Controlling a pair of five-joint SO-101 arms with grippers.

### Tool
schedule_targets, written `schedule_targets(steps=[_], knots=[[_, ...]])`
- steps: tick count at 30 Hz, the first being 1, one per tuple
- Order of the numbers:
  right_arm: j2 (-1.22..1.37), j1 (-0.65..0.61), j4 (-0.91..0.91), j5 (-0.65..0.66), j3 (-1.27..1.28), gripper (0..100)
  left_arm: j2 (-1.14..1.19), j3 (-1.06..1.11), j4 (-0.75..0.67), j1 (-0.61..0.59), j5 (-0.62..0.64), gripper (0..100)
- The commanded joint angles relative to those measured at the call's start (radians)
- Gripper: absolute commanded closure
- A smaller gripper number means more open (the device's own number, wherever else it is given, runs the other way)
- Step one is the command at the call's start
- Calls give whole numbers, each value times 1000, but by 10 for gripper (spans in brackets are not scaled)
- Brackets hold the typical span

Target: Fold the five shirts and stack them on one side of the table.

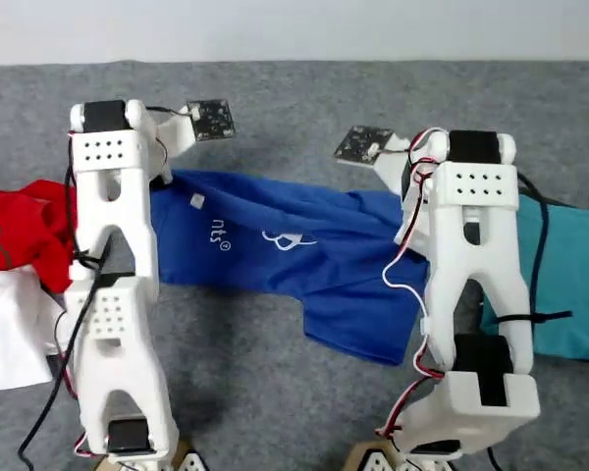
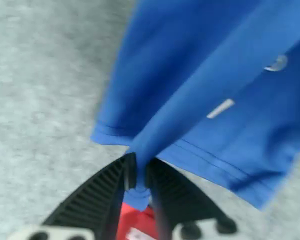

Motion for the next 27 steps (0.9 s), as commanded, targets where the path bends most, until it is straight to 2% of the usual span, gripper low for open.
schedule_targets(steps=[1, 6, 13, 16, 18, 22, 24, 27], knots=[[-81, -13, 50, -14, -38, 983, -160, 166, 23, -6, 2, 994], [-153, -41, 53, -35, -5, 983, -224, 291, 23, -12, 44, 995], [-228, -79, 53, -38, 198, 983, -224, 404, 20, -21, 43, 994], [-228, -79, 51, -92, 256, 974, -222, 440, -11, -26, 43, 966], [-219, -79, 51, -133, 270, 919, -224, 450, -35, -40, 43, 937], [-239, -73, 53, -224, 262, 739, -233, 426, -49, -64, 43, 913], [-272, -73, 53, -236, 249, 704, -236, 386, -29, -83, 40, 902], [-317, -79, 53, -236, 218, 701, -236, 303, 28, -114, 38, 898]])
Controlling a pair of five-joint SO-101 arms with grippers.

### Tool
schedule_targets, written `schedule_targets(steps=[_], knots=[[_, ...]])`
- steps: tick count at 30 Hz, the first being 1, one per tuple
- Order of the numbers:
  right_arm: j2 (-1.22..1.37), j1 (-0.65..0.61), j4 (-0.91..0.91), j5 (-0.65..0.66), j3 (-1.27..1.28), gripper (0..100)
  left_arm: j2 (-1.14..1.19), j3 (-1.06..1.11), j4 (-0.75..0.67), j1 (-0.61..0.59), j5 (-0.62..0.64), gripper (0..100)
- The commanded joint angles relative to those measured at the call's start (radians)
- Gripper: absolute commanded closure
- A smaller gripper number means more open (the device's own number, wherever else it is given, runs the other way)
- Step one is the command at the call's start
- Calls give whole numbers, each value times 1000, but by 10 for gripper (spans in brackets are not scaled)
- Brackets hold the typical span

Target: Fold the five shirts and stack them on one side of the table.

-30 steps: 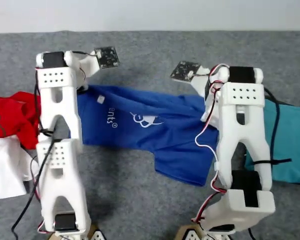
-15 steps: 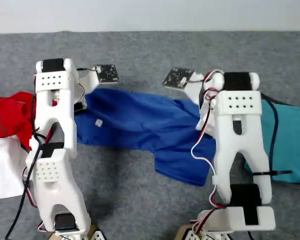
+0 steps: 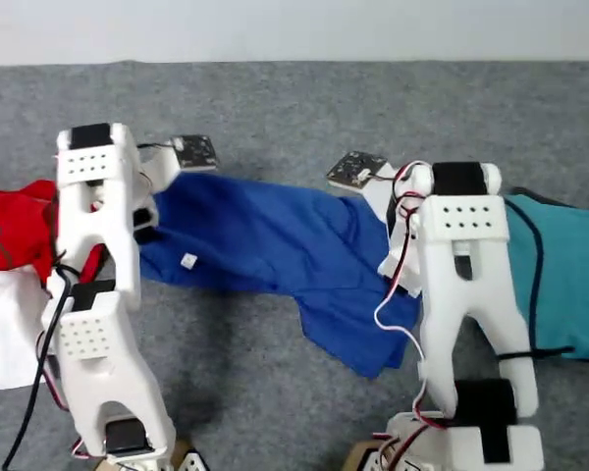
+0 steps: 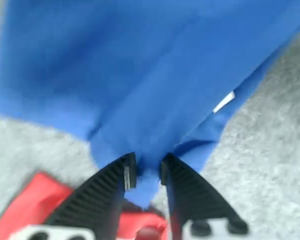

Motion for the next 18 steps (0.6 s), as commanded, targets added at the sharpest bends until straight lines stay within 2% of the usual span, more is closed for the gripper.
schedule_targets(steps=[1, 6, 13, 16, 18], knots=[[-79, -8, 41, -18, -71, 701, -77, -101, 43, -38, 5, 898], [-50, -2, 8, -23, -106, 702, -141, -90, 43, -69, -37, 902], [38, -1, -125, -31, -107, 703, -316, 91, 40, -69, -89, 905], [96, -1, -226, -86, -107, 728, -347, 120, 5, -55, -78, 960], [154, -1, -320, -103, -107, 781, -338, 133, -74, -29, 18, 997]])
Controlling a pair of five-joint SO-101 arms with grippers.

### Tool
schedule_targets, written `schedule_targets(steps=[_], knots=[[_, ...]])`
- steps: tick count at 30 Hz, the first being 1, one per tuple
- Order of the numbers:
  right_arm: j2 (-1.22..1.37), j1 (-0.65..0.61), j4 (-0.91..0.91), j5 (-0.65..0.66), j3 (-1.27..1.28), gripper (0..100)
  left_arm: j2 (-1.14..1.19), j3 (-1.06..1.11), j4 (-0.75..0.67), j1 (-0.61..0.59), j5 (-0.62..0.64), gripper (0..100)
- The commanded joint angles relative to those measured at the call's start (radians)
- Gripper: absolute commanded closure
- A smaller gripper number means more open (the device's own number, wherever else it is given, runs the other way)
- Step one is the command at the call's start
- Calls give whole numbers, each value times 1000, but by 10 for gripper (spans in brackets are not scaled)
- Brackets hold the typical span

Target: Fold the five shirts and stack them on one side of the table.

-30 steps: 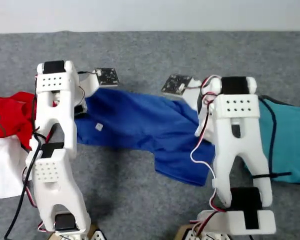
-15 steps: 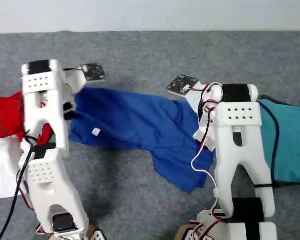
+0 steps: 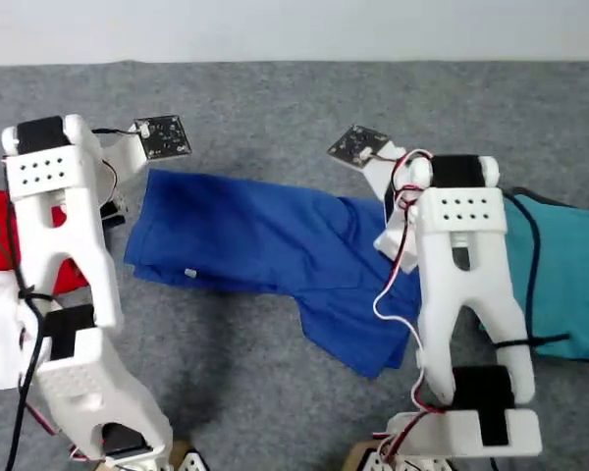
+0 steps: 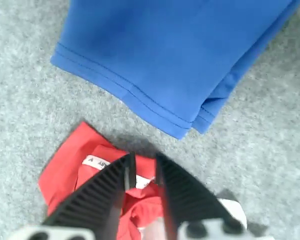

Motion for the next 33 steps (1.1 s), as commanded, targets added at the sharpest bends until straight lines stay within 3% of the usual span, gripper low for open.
schedule_targets(steps=[1, 5, 9, 17, 23, 33], knots=[[76, -5, -159, -35, -52, 814, -41, 21, -135, 40, 169, 991], [199, -8, -314, -35, -52, 931, 52, 24, -333, 72, 489, 994], [308, 4, -440, -34, -63, 965, 186, 22, -442, 97, 640, 994], [587, 99, -487, -34, -327, 967, 364, 21, -440, 98, 643, 994], [716, 140, -305, -35, -577, 967, 365, 10, -385, 71, 637, 994], [693, 51, 18, -37, -855, 966, 97, -73, -238, 68, 629, 994]])
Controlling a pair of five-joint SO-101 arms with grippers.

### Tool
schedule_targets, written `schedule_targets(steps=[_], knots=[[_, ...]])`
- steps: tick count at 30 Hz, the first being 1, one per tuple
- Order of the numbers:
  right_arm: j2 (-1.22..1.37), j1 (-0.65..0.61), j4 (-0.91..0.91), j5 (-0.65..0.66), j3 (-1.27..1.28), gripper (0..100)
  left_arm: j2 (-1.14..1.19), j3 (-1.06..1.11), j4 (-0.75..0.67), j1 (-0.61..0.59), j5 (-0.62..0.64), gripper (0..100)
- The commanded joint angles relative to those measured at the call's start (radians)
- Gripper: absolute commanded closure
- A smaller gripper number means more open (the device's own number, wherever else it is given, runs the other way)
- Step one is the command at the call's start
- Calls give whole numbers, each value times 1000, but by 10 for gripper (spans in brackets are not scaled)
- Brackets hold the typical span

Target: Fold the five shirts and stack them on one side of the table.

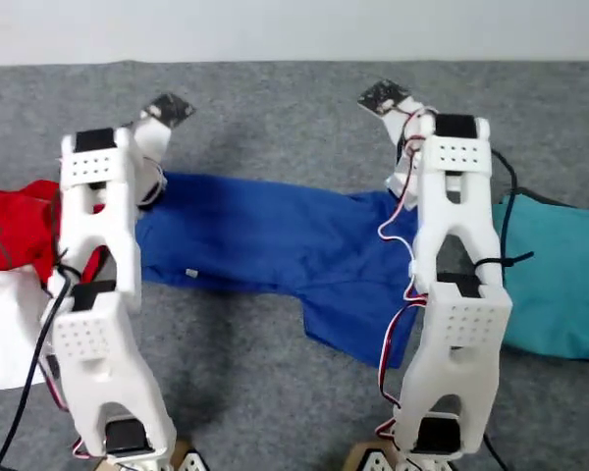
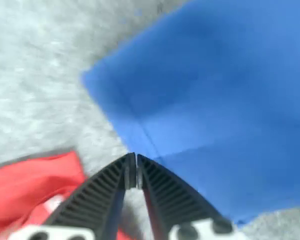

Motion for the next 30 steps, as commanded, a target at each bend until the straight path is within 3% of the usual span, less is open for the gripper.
schedule_targets(steps=[1, 6, 9, 17, 22, 30], knots=[[-45, -38, 111, -11, -104, 966, -164, -35, 58, -9, -8, 994], [-93, -74, 311, -78, -137, 966, -259, -31, 183, -9, -8, 994], [-150, -73, 311, -164, -75, 967, -287, -31, 227, -28, -3, 994], [-341, -136, 308, -178, 269, 967, -272, 53, 310, -94, -8, 995], [-473, -102, 308, -180, 397, 967, -273, 223, 242, -51, -6, 995], [-647, 21, 308, -180, 572, 967, -186, 295, 92, 11, -2, 994]])
